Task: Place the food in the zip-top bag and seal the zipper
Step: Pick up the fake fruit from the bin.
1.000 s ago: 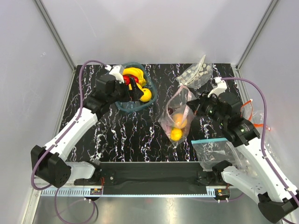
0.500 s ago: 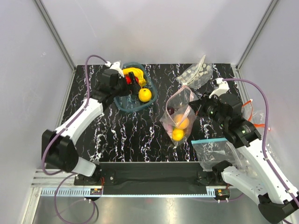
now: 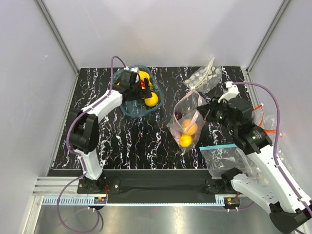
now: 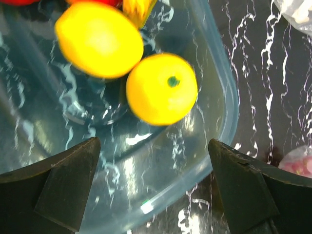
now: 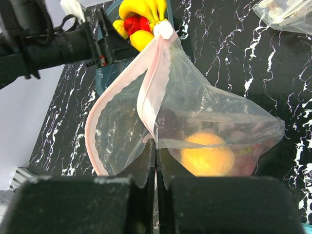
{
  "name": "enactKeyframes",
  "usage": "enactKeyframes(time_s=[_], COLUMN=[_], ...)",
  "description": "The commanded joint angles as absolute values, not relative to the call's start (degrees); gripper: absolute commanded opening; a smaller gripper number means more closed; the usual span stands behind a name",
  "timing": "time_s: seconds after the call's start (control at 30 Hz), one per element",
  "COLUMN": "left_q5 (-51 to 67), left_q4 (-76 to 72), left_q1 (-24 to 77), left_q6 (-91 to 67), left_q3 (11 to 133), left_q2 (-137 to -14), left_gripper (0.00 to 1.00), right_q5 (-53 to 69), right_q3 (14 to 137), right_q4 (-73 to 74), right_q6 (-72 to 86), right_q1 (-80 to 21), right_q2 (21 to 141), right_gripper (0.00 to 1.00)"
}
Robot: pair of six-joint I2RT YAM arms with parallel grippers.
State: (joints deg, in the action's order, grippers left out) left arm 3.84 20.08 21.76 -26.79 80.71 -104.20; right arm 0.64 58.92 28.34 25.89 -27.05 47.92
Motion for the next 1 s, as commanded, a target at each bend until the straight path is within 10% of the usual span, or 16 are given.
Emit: enactKeyframes(time_s=[0.0,0.43,0.67,0.97], left_q5=[5.45,5.88,7.56,8.61], left_q4=[19.16,21.27,16.08,16.27], left_q1=[22.32,22.59,22.50,22.59], left_q6=[-25.93,-27.24,-27.60,-27.42], left_q3=[85.86,93.69,87.63,82.02], left_q2=[-108.35,-120.15,-114.00,-99.33], left_gripper=[0.99,0.86,0.59,0.55], right_q5=[-0.18,1.93,2.11,2.81], right_q3=[59.33,58.36,57.83,57.66], right_q4=[25.22,24.35,24.43,24.08], right_q6=[25.93,26.01,26.28,26.80], right_q1=[-27.33,-27.25,-27.25,-27.33], right_q2=[48.16,48.52,48.25,48.51], right_gripper=[0.00,0.00,0.00,0.00])
